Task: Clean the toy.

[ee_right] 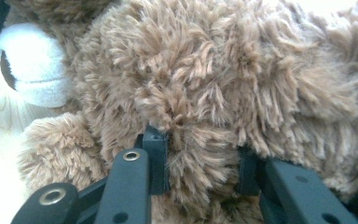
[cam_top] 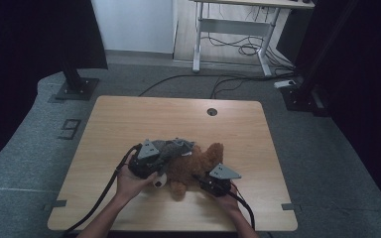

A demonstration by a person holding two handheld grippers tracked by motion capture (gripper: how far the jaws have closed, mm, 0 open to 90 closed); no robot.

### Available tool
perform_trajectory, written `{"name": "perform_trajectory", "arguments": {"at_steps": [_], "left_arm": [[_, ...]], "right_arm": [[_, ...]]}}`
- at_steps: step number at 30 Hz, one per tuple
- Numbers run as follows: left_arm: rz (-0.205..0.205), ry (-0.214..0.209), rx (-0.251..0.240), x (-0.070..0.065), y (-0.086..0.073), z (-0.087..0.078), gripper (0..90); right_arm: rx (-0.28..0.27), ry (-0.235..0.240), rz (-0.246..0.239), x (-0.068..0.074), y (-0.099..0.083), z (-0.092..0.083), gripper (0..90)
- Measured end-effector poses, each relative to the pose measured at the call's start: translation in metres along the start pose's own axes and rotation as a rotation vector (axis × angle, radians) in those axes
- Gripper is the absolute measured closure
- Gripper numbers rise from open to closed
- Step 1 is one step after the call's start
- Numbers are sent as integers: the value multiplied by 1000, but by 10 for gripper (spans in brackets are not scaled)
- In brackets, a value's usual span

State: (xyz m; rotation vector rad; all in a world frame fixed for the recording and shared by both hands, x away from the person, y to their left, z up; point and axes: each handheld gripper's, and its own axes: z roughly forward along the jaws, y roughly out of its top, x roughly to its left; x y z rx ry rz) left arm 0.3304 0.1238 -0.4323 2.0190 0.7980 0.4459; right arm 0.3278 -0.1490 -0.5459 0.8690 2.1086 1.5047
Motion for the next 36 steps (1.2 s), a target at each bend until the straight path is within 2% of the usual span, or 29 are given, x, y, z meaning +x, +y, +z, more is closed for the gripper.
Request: {"name": "perform_trajectory", "arguments": {"at_steps": [4,7,9,12,13,15,17,20,24,26,29,32,34,35,36], "left_arm": [[16,-65,-23,-16,12,6,789],[29,-122,-26,-32,26,21,788],[38,-142,-24,-40,35,32,788],[27,-184,-29,-52,47,48,789],[31,-189,-29,-55,50,52,788],[48,-155,-4,-60,52,63,788],[46,-152,47,-58,49,76,788],[74,-151,115,-56,38,89,788],[140,-111,126,-59,33,77,788],[143,-105,130,-55,27,66,788],[119,-86,117,-43,15,46,788],[74,-47,89,-23,2,24,788],[26,-55,64,-7,-5,10,789],[26,-55,64,-7,-5,10,789],[-6,-57,39,3,-9,-2,790]], "right_arm": [[-1,-2,5,0,0,0,647],[1,0,3,-1,0,0,647],[-2,-1,6,0,-1,0,647],[1,1,5,0,-1,0,646],[1,3,9,-1,-1,0,646],[0,2,9,-1,-1,0,646],[-4,2,7,-1,-1,0,646],[0,2,13,-1,-1,0,643],[1,-1,6,0,-1,0,638],[4,1,5,0,-1,0,638],[3,0,7,0,-1,0,639],[-1,4,16,-1,-1,0,639],[-3,6,9,-1,-1,0,639],[-2,7,3,0,-1,0,639],[-4,6,-1,0,-1,0,639]]}}
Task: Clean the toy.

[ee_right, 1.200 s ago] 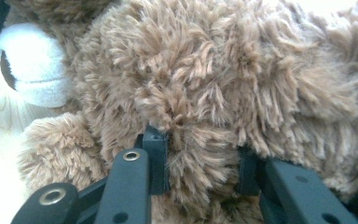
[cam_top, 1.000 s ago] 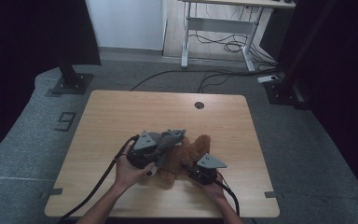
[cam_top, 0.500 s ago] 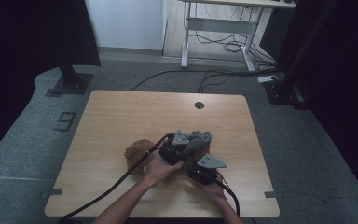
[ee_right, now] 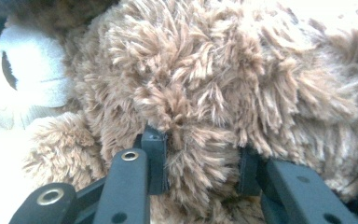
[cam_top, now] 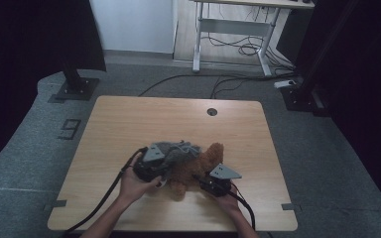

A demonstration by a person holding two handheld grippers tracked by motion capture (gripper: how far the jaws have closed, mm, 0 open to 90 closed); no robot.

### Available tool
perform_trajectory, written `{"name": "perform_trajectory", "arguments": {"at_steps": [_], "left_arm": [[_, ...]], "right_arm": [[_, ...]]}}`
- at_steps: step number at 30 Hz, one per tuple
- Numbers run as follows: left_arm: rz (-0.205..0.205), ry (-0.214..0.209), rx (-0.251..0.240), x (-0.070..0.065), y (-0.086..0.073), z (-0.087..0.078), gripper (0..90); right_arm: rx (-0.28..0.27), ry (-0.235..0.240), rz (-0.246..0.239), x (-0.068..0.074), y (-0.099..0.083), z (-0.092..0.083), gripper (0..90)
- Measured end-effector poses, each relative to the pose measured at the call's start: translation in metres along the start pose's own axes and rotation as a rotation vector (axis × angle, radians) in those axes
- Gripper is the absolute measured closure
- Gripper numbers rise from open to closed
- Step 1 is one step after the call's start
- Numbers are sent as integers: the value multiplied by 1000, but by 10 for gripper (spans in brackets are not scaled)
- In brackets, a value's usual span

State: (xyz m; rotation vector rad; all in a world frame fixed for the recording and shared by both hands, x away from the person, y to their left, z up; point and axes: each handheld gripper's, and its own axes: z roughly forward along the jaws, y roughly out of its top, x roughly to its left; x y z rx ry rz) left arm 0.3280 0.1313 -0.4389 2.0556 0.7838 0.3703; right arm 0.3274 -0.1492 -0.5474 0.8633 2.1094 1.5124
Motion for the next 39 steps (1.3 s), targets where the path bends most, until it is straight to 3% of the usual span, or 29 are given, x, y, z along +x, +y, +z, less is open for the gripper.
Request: {"name": "perform_trajectory", "arguments": {"at_steps": [5,8,11,14,20,27,33,39], "left_arm": [[-16,56,-33,13,-5,-27,789],[-43,88,-16,26,-14,-35,788],[-92,58,-16,39,-28,-38,786],[-105,28,-28,39,-35,-38,785],[-82,46,-22,31,-34,-27,782],[-88,79,-47,34,-33,-16,782],[-98,120,-74,45,-27,2,782],[-109,165,-96,59,-12,27,782]], "right_arm": [[0,-6,21,-1,0,0,639],[2,-9,21,-2,0,0,639],[-2,-9,17,-2,-1,0,639],[-1,-9,12,-1,0,0,638],[2,-16,15,-1,1,0,649],[-24,-96,34,-2,6,3,685],[-45,-139,71,-19,17,15,703],[-91,-214,92,-41,30,32,713]]}}
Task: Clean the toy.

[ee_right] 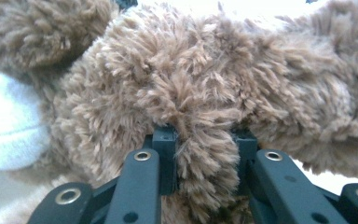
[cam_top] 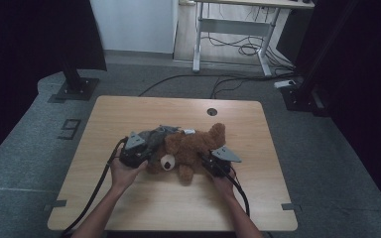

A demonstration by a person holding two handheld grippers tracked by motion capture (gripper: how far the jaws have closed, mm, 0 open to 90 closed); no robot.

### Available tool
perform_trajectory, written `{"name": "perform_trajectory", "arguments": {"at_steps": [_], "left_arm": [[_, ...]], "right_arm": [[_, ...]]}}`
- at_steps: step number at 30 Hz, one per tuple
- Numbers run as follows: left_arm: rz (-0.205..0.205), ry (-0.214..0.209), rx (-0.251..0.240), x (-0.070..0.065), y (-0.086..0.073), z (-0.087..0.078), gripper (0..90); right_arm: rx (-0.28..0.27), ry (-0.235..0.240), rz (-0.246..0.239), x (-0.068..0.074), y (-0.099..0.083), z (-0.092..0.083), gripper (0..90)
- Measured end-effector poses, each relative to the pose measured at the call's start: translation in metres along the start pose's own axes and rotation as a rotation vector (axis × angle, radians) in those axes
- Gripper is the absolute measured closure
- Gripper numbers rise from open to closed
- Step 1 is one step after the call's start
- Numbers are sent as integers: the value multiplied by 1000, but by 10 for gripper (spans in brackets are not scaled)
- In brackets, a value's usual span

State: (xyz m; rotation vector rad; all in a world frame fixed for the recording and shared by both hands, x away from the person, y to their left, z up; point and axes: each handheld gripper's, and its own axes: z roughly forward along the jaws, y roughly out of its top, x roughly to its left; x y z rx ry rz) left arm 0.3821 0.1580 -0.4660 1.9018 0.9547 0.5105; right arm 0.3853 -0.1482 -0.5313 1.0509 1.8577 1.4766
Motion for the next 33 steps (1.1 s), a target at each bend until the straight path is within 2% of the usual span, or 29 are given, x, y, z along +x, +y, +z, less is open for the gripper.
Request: {"name": "perform_trajectory", "arguments": {"at_steps": [2,8,15,18,22,27,29,31,33], "left_arm": [[3,-4,4,0,2,3,782],[33,-37,9,-9,-7,-6,781],[57,-67,8,-20,-22,-24,781],[63,-77,7,-25,-31,-30,780],[60,-110,5,-29,-44,-39,780],[80,-139,21,-38,-56,-50,778],[70,-158,30,-38,-60,-52,778],[51,-178,36,-38,-64,-51,779],[55,-183,52,-39,-69,-50,780]], "right_arm": [[-11,-6,4,-4,0,3,712],[23,89,-17,-10,-9,-11,669],[61,179,-31,-3,-17,-33,641],[70,203,-41,2,-20,-39,632],[81,239,-59,8,-25,-49,616],[91,253,-95,17,-32,-61,606],[92,250,-125,21,-35,-65,605],[96,251,-129,22,-35,-66,593],[95,236,-144,24,-35,-68,542]]}}
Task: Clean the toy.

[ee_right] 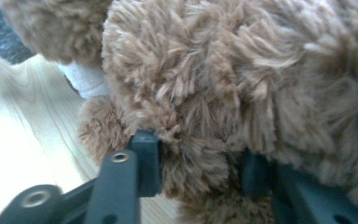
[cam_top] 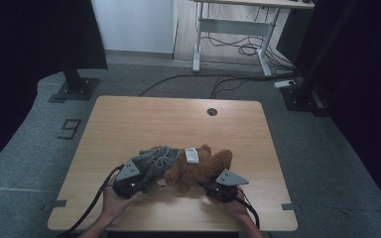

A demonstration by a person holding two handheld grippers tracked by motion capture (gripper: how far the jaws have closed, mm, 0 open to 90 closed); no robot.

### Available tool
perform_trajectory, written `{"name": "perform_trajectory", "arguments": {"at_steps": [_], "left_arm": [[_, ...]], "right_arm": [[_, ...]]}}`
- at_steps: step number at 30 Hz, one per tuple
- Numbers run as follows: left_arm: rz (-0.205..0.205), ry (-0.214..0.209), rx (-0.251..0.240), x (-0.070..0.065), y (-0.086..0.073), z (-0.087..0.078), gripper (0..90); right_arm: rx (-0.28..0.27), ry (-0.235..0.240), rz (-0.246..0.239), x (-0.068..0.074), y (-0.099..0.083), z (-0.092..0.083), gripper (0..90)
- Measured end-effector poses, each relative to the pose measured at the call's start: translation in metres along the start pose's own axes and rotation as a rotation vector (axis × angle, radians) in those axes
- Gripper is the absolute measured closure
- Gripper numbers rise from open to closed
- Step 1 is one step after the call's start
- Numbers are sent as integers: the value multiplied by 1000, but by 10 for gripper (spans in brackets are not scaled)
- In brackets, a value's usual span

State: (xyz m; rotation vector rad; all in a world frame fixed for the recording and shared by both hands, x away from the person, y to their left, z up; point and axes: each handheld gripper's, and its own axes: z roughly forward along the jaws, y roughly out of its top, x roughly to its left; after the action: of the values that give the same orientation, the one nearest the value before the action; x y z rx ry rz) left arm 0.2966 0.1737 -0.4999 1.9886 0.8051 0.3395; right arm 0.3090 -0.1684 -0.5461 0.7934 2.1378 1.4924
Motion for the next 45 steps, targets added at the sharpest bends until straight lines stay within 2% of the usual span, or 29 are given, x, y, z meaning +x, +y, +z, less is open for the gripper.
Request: {"name": "perform_trajectory", "arguments": {"at_steps": [2,5,8,11,13,15,21,25,26,28,31,33,38,41,45], "left_arm": [[-4,-7,4,-1,-4,1,780],[-12,-11,3,0,-5,2,780],[-42,-31,-2,5,-2,3,780],[-50,-36,0,8,0,5,780],[-60,-42,-1,10,1,6,780],[-68,-47,0,12,1,7,780],[-80,-48,2,17,4,9,781],[-102,-62,1,22,5,12,781],[-106,-61,1,22,5,13,782],[-108,-57,2,23,5,14,782],[-109,-55,5,24,5,14,782],[-107,-54,6,24,5,14,782],[-97,-38,-18,21,6,15,780],[-95,-30,-28,22,10,18,779],[-79,15,-42,27,21,27,777]], "right_arm": [[5,-14,-21,3,1,-3,496],[0,15,-6,1,0,-12,485],[11,14,11,-2,-1,-13,478],[19,-1,36,-5,0,-11,436],[22,4,58,-8,1,-10,406],[31,17,88,-13,3,-9,336],[51,21,129,-24,15,-2,144],[59,26,165,-34,21,10,135],[69,28,172,-36,22,14,149],[72,30,170,-37,20,19,232],[62,33,164,-37,17,22,469],[58,31,146,-34,16,22,550],[30,-21,140,-31,18,22,674],[-3,-63,142,-31,20,25,711],[-49,-109,143,-40,27,34,723]]}}
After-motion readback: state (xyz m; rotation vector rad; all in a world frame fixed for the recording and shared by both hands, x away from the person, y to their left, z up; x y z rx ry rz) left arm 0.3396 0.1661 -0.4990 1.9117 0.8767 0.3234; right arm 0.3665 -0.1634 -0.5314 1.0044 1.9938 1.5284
